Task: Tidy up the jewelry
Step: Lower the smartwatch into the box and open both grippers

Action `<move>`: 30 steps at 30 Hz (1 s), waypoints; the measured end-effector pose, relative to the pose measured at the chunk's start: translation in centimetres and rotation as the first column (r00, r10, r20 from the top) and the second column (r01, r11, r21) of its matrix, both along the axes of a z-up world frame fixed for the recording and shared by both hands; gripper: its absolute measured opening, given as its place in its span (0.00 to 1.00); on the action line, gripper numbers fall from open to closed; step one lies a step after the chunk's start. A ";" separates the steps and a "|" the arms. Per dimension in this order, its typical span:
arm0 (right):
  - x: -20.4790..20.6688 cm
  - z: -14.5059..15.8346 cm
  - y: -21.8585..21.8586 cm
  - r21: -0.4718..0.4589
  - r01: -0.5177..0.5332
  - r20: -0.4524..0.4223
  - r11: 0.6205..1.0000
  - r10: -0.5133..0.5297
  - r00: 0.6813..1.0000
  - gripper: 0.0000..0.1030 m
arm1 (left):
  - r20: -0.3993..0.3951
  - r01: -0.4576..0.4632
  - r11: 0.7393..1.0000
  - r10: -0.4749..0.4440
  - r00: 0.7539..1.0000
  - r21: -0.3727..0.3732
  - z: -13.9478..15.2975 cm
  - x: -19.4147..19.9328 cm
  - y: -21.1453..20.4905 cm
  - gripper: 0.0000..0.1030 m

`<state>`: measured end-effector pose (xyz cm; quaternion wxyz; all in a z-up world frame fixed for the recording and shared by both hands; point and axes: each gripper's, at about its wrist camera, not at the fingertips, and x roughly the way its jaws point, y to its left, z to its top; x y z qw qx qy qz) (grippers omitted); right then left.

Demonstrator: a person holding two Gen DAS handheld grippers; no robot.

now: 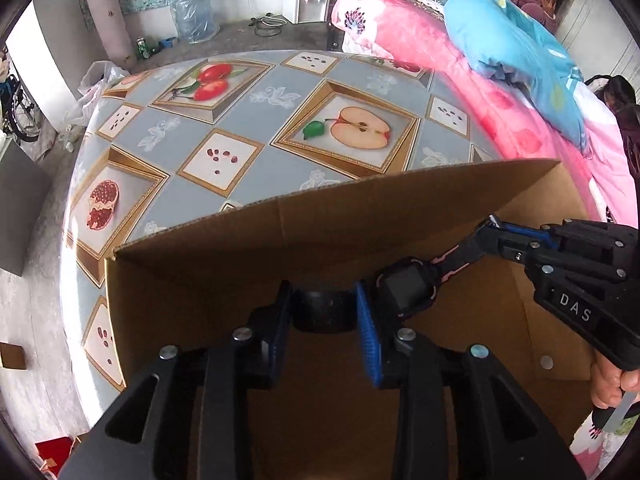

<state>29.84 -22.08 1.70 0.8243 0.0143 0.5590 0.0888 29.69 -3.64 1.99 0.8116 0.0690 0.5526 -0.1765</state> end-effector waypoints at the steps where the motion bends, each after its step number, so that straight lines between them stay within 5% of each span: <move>1: -0.1 0.2 -0.1 -0.013 0.002 0.011 1.000 -0.002 1.000 0.09 | 0.010 -0.002 1.000 0.002 1.000 0.001 0.2 -0.1 0.0 0.33; 5: -0.7 1.2 -0.4 -0.053 -0.002 0.077 0.999 0.006 0.997 0.22 | 0.104 -0.001 0.999 -0.002 0.995 0.035 1.2 -0.9 -0.1 0.41; 16: -4.4 6.1 -2.5 0.026 0.002 0.221 1.000 -0.008 0.975 0.24 | 0.320 -0.010 0.999 0.022 0.947 -0.037 6.8 -4.6 2.1 0.44; 24: -16.5 10.8 -6.6 0.238 -0.085 0.440 0.968 -0.030 0.897 0.24 | 0.524 -0.009 0.991 0.078 0.848 -0.132 11.5 -16.4 8.3 0.48; 27: -21.3 9.8 -6.8 0.279 -0.127 0.480 0.952 -0.024 0.877 0.26 | 0.542 -0.057 0.984 0.140 0.828 -0.167 10.7 -21.4 11.1 0.53; 30: -24.0 6.7 -6.1 0.350 -0.119 0.435 0.929 -0.049 0.899 0.29 | 0.524 -0.124 0.968 0.222 0.822 -0.216 8.4 -25.5 12.9 0.57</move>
